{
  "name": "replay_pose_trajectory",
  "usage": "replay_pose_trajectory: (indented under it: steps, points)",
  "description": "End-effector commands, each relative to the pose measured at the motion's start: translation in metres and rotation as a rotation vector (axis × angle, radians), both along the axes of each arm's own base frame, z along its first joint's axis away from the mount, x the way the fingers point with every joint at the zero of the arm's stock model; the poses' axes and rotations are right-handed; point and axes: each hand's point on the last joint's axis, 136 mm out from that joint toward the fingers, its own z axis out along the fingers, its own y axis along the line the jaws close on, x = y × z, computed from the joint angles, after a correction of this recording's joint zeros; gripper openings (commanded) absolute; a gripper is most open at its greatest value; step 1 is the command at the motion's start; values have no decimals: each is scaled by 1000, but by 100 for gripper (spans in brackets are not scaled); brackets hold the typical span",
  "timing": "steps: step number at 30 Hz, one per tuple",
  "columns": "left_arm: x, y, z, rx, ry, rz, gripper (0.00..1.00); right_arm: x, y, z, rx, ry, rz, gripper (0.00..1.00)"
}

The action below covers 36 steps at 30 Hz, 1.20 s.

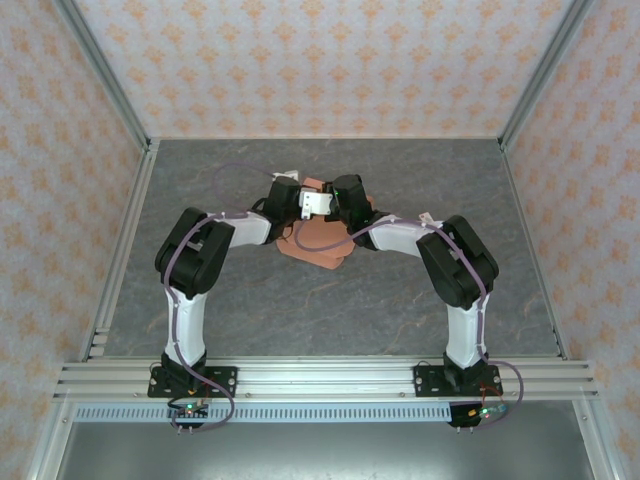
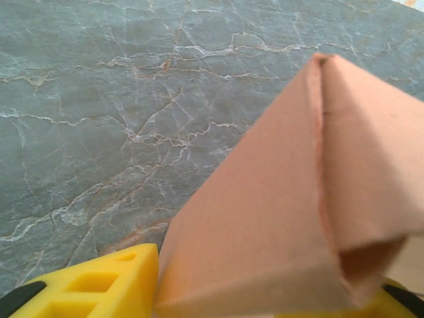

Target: Fold the paper box

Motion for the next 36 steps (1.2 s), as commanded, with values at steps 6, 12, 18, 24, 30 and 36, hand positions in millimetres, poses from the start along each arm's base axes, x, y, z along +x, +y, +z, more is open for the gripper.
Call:
replay_pose_trajectory:
  steps: [6, 12, 18, 24, 30, 36]
  points:
    - [9, -2, 31, -32, -102, -117, 36, -3, 0, 2, 2, 41, 5, 0]
    - [18, 5, 28, -37, -94, -117, 31, -15, 6, 5, 34, 95, 57, 0]
    - [25, 13, 26, -37, -77, -47, 28, -22, 10, 8, 76, 145, 75, 0]
    - [23, 20, 16, 26, -39, 46, 27, -27, 17, 16, 98, 164, 80, 0]
    - [20, 15, 15, 97, -45, 79, 27, -28, 23, 16, 105, 168, 74, 0]
    - [18, 26, 13, 126, -40, 167, 24, -30, 25, 18, 141, 176, 65, 0]
